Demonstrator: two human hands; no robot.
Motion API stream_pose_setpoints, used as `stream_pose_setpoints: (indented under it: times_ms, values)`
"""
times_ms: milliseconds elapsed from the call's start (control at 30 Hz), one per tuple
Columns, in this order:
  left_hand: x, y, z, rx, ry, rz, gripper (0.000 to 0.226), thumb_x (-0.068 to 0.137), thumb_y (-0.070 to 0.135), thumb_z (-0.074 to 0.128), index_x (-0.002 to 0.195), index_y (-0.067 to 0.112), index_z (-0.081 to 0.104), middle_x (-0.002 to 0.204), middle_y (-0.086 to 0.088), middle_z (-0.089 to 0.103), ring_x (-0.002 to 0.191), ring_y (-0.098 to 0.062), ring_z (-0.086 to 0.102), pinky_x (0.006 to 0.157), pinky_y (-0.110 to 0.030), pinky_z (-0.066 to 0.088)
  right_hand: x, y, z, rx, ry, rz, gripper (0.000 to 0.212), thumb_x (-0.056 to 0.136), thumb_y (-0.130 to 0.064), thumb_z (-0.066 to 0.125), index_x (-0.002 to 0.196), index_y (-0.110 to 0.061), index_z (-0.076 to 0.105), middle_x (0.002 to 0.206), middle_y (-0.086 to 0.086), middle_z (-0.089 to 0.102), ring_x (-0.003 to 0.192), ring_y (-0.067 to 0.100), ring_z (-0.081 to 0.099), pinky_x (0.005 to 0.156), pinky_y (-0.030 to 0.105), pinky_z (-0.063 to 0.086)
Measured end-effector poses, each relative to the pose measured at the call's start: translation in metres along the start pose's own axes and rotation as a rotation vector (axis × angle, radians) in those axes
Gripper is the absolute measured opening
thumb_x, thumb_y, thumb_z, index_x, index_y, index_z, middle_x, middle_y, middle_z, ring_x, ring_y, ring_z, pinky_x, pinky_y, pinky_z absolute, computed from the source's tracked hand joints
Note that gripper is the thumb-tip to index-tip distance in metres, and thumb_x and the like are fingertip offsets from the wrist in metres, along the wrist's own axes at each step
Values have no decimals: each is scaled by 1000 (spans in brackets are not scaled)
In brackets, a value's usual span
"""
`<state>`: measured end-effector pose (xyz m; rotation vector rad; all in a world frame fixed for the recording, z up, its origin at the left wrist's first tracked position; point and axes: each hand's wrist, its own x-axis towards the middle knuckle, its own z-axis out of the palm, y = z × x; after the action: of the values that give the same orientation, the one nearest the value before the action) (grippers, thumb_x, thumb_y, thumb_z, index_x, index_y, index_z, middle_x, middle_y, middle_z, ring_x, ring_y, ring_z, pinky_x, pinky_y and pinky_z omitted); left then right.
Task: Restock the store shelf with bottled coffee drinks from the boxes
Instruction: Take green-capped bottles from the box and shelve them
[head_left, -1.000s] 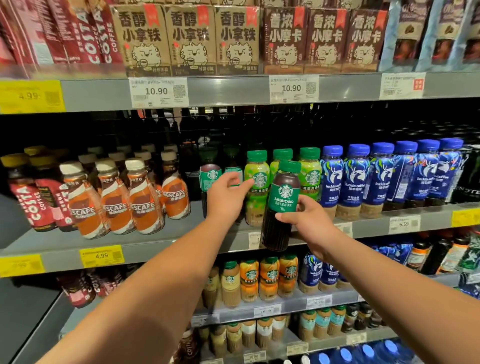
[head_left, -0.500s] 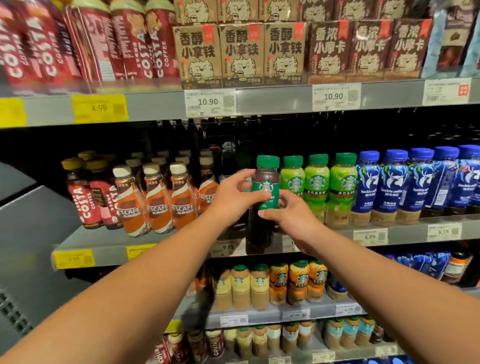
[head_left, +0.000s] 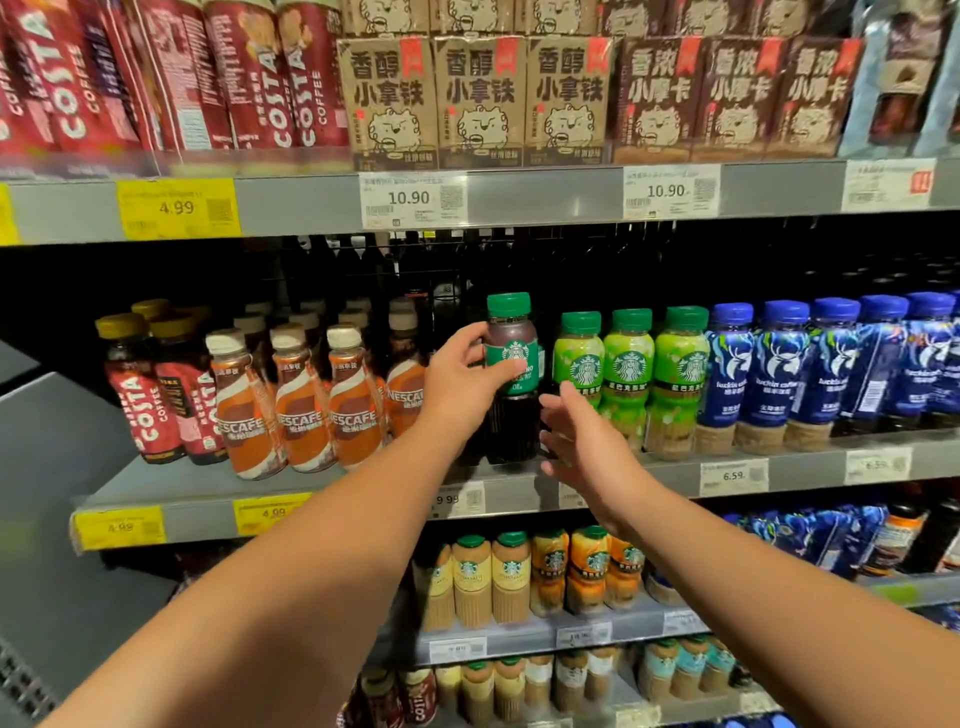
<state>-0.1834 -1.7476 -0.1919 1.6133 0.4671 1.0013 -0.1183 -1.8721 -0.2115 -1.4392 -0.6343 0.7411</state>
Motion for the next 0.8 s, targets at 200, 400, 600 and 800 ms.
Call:
stream_pose_setpoints:
  times_ms: [200, 400, 600, 800]
  values:
    - [6, -12, 12, -18, 4, -36, 48, 79, 6, 72, 120, 23, 54, 100, 8, 67, 91, -1, 64, 79, -22, 53, 4, 4, -3, 100, -3, 27, 59, 98, -53, 20, 143, -19, 39, 151, 2, 34, 136, 18, 34, 99, 33, 36]
    - [8, -19, 21, 10, 3, -48, 59, 76, 2, 74, 130, 13, 52, 117, -7, 64, 100, -15, 64, 87, -28, 52, 15, 10, 2, 195, 17, 64, 65, 98, -55, 21, 146, -13, 31, 155, 6, 25, 143, 22, 24, 113, 40, 28]
    - [1, -27, 20, -7, 8, -46, 60, 76, 0, 73, 132, 10, 53, 122, -11, 62, 108, -20, 63, 96, -34, 50, 23, 28, 3, 206, 55, 46, 62, 98, -52, 23, 145, -11, 36, 153, 8, 31, 140, 24, 29, 110, 37, 31]
    - [0, -34, 20, 145, 94, 22, 65, 78, 13, 75, 137, 18, 49, 107, -4, 49, 85, -2, 52, 73, -5, 44, 30, 34, 2, 140, 108, 4, 59, 99, -50, 23, 137, -11, 46, 140, 12, 44, 120, 19, 44, 103, 33, 36]
